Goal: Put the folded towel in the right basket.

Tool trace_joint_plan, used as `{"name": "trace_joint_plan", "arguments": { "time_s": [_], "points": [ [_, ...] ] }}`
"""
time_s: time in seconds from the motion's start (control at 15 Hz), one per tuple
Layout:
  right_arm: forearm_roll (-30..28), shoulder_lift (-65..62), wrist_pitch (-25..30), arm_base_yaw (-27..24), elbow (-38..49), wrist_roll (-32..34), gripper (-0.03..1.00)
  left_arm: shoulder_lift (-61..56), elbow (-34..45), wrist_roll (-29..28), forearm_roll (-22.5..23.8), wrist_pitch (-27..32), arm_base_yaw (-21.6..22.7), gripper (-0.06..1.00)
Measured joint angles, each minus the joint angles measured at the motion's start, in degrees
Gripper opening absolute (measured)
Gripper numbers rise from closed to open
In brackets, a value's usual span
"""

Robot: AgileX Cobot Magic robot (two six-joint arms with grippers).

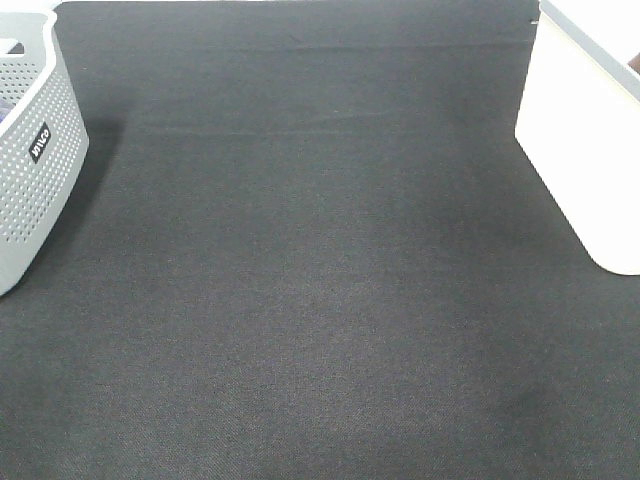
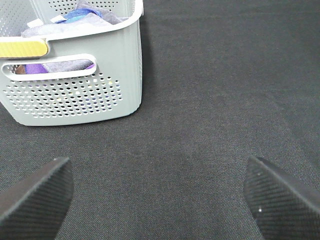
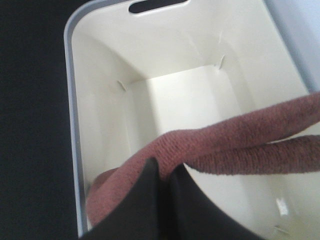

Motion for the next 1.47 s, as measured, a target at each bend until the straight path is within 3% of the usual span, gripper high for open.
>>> {"name": "trace_joint_plan", "arguments": {
  "time_s": [0.2,0.33,0.6,0.73,0.93,1.2,1.47],
  "points": [
    [0.6,4.2,-0.3,0.0,0.0,2.3,0.00,0.0,0.0,0.0,0.0,0.0,0.0,0.88],
    [0.3,6.4,0.5,0.0,0.1,4.9,0.10,0.0,0.0,0.0,0.0,0.0,0.0,0.88],
    [0.5,6.9,2.8,0.0,0.3,5.6,0.57,0.0,0.0,0.0,0.0,0.0,0.0,0.88],
    [1.6,5.7,3.7,0.9,0.3,5.6,0.70,0.0,0.0,0.0,0.0,0.0,0.0,0.88],
    [1.6,3.4,4.9,6.1,0.3,5.6,0.71,0.0,0.0,0.0,0.0,0.0,0.0,0.88],
    [-1.1,1.5,9.5,16.6,0.3,5.1,0.71,0.0,0.0,0.0,0.0,0.0,0.0,0.88],
    [-4.2,-0.1,9.7,20.5,2.2,5.6,0.72,0.0,0.0,0.0,0.0,0.0,0.0,0.88]
  ]
}}
